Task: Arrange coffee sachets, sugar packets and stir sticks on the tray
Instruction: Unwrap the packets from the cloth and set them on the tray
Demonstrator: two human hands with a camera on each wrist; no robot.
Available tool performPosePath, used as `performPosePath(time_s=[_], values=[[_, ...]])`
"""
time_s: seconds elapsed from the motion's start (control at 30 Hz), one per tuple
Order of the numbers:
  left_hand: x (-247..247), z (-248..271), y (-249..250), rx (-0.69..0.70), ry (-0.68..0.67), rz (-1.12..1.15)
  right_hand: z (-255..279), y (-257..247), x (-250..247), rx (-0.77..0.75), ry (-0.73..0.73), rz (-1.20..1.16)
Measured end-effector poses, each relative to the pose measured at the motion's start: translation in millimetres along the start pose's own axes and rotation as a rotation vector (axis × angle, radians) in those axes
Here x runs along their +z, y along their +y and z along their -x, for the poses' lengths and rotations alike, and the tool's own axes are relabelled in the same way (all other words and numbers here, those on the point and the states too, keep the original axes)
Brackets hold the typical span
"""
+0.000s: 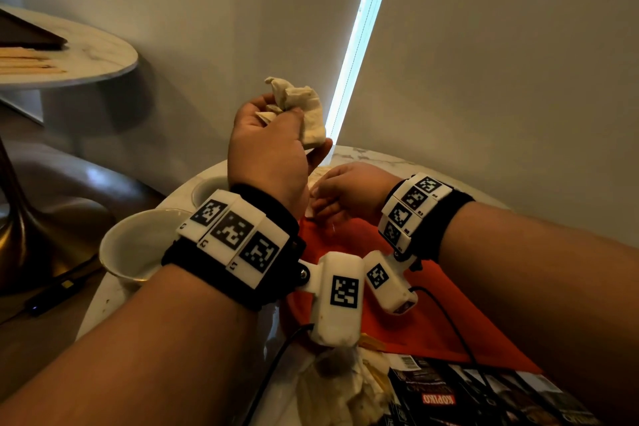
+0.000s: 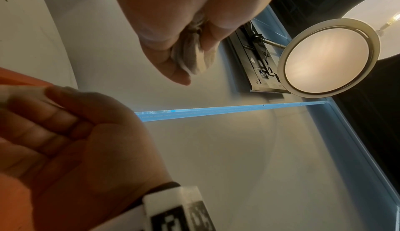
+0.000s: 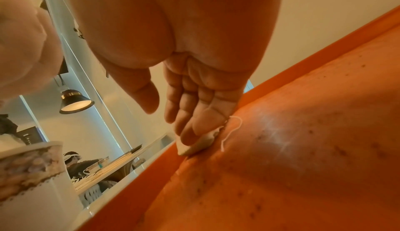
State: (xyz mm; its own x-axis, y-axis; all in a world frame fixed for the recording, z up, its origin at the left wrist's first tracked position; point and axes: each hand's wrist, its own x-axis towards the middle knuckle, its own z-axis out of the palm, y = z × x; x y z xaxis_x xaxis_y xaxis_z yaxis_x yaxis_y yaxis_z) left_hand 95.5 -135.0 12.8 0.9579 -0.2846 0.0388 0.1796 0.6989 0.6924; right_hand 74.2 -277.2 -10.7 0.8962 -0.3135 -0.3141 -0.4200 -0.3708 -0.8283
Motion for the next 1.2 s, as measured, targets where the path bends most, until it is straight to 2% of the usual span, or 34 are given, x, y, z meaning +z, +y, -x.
performPosePath(time_s=[0.1, 0.23, 0.33, 0.47, 0.6, 1.03, 1.2], values=[[0, 2, -1, -0.039, -0.027, -0.02, 6, -3, -12, -0.099, 0.109, 0.01], [1, 5, -5, -0.084, -0.057, -0.045, 21, -16, -33, -0.247, 0.217, -0.168], [1, 7, -7, -0.102, -0.083, -0.085, 37, -30, -45, -0.344, 0.2, -0.253], [1, 10, -9, -0.102, -0.121, -0.111, 52, -42, -45, -0.442, 0.133, -0.199], [0, 11, -10, -0.098, -0.143, -0.101, 57, -41, -38, -0.463, 0.132, -0.123], [0, 7, -12, -0.119, -0.137, -0.099, 64, -37, -36, -0.454, 0.11, -0.264], [-1, 6, -13, -0.11, -0.127, -0.122, 65, -37, -33, -0.48, 0.138, -0.241]])
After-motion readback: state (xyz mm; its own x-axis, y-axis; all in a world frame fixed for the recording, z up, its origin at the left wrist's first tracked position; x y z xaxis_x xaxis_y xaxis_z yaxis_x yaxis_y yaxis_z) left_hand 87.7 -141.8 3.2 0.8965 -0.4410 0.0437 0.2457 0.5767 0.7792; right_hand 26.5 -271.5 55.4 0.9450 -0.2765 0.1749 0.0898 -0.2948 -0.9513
